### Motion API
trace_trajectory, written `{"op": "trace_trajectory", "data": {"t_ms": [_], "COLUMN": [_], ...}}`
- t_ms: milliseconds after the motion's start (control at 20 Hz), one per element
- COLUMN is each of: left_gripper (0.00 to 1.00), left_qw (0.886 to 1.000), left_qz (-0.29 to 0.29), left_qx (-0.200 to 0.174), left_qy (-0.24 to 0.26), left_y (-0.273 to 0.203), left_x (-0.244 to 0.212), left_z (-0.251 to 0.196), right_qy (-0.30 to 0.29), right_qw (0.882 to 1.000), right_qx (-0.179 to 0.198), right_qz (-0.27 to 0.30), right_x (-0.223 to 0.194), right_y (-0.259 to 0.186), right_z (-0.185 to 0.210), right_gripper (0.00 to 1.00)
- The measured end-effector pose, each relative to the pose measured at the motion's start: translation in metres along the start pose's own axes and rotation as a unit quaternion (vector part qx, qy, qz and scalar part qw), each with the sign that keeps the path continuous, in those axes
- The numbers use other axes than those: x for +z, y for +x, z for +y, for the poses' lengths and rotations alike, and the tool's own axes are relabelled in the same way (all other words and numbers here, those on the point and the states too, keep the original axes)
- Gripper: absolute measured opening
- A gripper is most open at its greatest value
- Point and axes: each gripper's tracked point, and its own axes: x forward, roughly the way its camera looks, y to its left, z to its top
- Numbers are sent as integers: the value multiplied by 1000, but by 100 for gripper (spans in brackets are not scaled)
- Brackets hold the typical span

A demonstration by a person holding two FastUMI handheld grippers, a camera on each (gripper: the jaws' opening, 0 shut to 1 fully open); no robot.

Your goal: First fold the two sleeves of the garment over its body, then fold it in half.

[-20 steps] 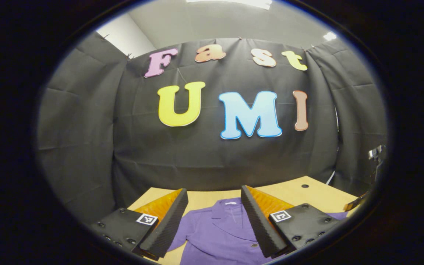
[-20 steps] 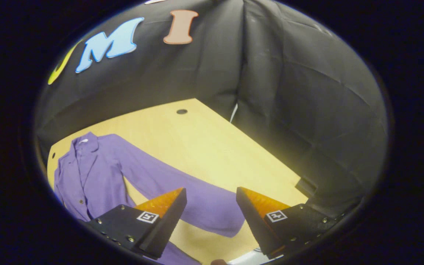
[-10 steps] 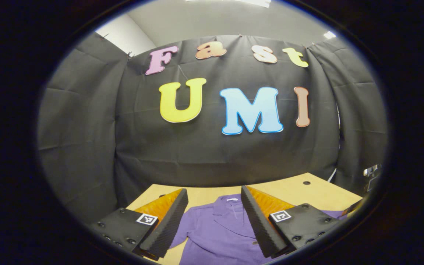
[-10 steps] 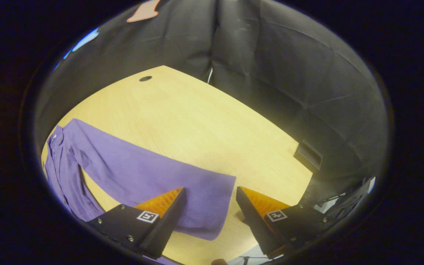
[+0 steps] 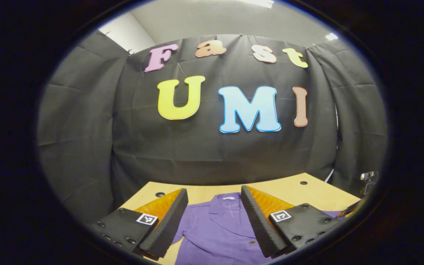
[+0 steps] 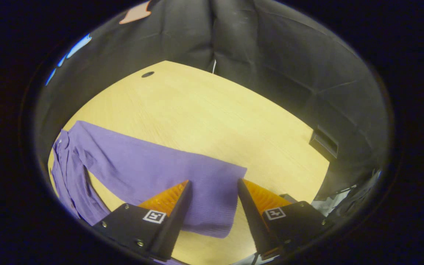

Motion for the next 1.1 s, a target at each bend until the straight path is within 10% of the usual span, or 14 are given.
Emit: {"op": "trace_trajectory", "data": {"t_ms": [50, 150, 250, 350, 1100], "left_gripper": [99, 99, 99, 99, 99], "left_qw": [1000, 1000, 1000, 1000, 1000], "left_qz": [-1, -3, -5, -5, 0], "left_qx": [-1, -1, 1, 2, -7], "left_qy": [-1, 3, 7, 4, -7], "left_y": [0, -2, -5, -7, -15], "left_x": [1, 1, 1, 1, -14], "left_z": [0, 3, 7, 11, 47], "right_qy": [-7, 4, 3, 15, 32], "right_qw": [1000, 1000, 1000, 1000, 974], "right_qx": [1, 12, 17, 11, 190], "right_qz": [3, 2, 4, -1, -121], "right_x": [-1, -1, 2, 3, 110], "right_y": [0, 2, -1, 2, -103], "right_z": [1, 7, 8, 9, 146], "right_gripper": [60, 53, 17, 6, 6]}}
